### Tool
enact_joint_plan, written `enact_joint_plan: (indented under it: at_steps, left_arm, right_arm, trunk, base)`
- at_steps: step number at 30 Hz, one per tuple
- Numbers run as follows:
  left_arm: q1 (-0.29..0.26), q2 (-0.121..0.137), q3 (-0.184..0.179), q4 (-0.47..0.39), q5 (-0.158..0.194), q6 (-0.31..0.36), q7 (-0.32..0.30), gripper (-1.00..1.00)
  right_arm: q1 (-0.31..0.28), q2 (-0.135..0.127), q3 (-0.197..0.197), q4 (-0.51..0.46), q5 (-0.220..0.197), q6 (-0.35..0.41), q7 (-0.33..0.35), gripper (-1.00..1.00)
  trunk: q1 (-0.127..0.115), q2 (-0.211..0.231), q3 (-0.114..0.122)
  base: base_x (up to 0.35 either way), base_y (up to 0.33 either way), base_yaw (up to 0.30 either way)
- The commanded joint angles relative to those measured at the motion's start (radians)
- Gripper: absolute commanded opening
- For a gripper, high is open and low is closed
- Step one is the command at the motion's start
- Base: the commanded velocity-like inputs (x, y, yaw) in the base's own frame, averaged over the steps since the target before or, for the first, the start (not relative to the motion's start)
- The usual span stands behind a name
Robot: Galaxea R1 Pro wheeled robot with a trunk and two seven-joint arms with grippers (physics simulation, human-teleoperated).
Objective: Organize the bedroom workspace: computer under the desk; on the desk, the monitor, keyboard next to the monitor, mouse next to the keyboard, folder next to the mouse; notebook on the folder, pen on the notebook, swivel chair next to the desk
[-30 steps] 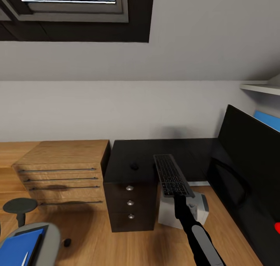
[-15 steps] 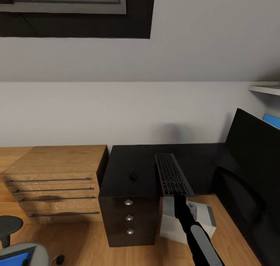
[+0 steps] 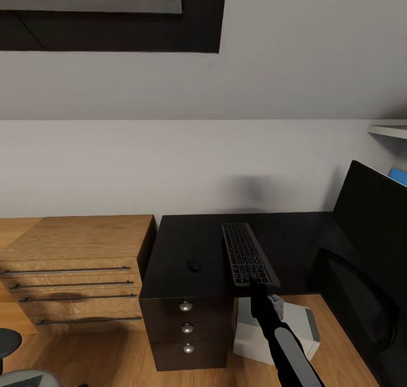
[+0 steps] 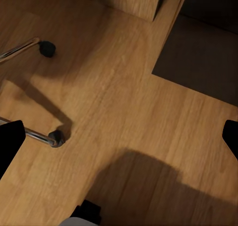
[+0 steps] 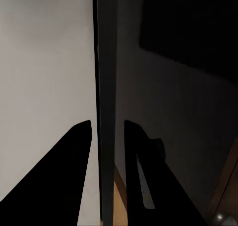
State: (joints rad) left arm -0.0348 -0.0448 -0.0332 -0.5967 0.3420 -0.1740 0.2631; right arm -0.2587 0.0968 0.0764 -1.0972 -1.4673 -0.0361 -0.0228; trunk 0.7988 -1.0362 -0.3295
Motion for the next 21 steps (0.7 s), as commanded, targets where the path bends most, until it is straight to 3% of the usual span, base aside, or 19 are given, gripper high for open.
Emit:
enact_joint_plan:
  at_steps: [1,21]
  left_arm:
    - [-0.001,0.0,-0.004,0.0,0.008,-0.004,0.005,1.0]
    - [-0.001,0.0,-0.004,0.0,0.008,-0.005,0.005,1.0]
  right_arm:
    - [-0.001,0.0,0.002,-0.001,-0.013,-0.004,-0.001,-1.0]
    - [-0.001,0.0,-0.001,-0.001,-0.011,-0.004,0.0,-1.0]
  trunk:
    - [0.0,-0.001,-0.001]
    - [0.0,-0.001,-0.001]
  base:
    - [0.0,0.0,0.0]
    - [0.0,0.0,0.0]
